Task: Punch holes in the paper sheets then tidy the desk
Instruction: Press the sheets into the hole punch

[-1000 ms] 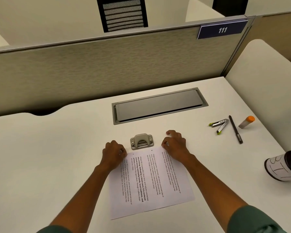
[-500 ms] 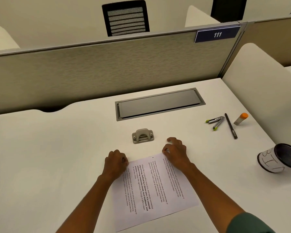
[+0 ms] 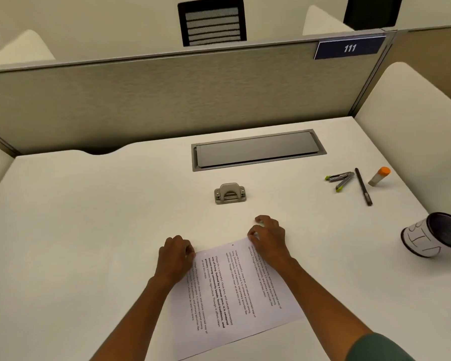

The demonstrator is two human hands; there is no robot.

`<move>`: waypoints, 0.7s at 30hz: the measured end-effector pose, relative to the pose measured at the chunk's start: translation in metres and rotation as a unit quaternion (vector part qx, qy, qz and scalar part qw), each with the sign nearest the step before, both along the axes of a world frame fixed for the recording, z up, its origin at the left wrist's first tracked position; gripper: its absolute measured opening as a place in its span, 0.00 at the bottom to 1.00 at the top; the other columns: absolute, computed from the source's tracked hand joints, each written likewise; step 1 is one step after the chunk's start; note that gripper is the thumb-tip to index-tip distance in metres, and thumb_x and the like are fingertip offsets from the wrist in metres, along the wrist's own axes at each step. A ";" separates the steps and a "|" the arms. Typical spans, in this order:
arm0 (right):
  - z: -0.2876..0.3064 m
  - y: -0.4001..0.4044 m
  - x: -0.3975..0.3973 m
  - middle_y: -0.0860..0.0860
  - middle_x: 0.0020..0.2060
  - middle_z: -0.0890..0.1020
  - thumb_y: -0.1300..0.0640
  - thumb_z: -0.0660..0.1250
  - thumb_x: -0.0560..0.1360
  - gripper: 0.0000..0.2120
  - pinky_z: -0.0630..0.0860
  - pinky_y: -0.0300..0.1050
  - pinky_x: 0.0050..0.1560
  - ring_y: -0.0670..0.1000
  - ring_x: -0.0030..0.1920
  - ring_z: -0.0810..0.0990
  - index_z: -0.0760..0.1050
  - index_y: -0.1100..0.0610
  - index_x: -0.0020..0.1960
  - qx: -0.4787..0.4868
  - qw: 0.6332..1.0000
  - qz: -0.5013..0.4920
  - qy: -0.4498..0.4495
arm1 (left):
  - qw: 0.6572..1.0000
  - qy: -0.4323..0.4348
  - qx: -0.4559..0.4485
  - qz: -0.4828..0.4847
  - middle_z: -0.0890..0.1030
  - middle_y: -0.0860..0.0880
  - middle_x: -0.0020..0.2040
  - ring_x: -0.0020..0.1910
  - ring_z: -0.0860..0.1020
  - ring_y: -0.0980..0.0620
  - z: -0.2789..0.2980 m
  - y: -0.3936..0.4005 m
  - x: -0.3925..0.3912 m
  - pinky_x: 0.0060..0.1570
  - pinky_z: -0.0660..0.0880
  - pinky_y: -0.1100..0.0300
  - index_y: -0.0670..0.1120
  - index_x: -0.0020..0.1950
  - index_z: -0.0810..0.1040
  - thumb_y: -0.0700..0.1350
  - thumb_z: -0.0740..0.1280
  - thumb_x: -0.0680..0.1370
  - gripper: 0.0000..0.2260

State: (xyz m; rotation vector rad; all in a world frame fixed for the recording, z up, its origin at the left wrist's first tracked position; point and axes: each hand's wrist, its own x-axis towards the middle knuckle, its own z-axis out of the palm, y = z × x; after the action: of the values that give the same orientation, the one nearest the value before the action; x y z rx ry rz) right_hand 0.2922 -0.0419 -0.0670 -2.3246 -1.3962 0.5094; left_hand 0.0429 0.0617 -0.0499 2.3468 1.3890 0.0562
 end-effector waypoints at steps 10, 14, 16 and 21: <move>0.008 -0.039 -0.040 0.51 0.63 0.74 0.56 0.63 0.78 0.11 0.68 0.48 0.64 0.52 0.63 0.71 0.78 0.54 0.60 0.096 0.990 -0.084 0.053 | 0.998 -0.025 -0.010 0.051 0.80 0.48 0.41 0.45 0.75 0.47 0.005 -0.020 -0.045 0.44 0.74 0.51 0.43 0.41 0.78 0.41 0.66 0.75 0.04; 0.019 -0.064 -0.065 0.53 0.58 0.77 0.59 0.65 0.78 0.11 0.74 0.40 0.53 0.49 0.53 0.77 0.77 0.56 0.60 0.152 0.960 -0.190 0.138 | 0.993 -0.047 -0.044 0.097 0.80 0.48 0.37 0.38 0.77 0.47 0.011 -0.024 -0.057 0.38 0.74 0.54 0.45 0.36 0.76 0.39 0.64 0.74 0.07; 0.025 -0.075 -0.076 0.54 0.57 0.78 0.60 0.65 0.78 0.12 0.73 0.38 0.50 0.48 0.49 0.78 0.77 0.57 0.61 0.154 0.943 -0.242 0.170 | 0.990 -0.057 -0.059 0.112 0.80 0.48 0.37 0.38 0.77 0.47 0.012 -0.027 -0.064 0.37 0.74 0.55 0.44 0.36 0.76 0.39 0.65 0.73 0.07; 0.027 -0.105 -0.106 0.53 0.56 0.80 0.58 0.63 0.78 0.13 0.74 0.42 0.51 0.48 0.49 0.76 0.76 0.56 0.62 0.101 0.906 -0.328 0.247 | 0.980 -0.074 -0.099 0.158 0.79 0.48 0.36 0.37 0.77 0.48 0.012 -0.040 -0.080 0.35 0.69 0.59 0.43 0.36 0.78 0.38 0.67 0.72 0.05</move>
State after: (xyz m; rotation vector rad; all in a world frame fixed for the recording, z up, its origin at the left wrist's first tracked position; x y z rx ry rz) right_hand 0.1857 -0.1472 -0.0397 -2.1091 -0.3739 0.6380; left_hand -0.0368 0.0216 -0.0377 1.9053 1.5997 0.1711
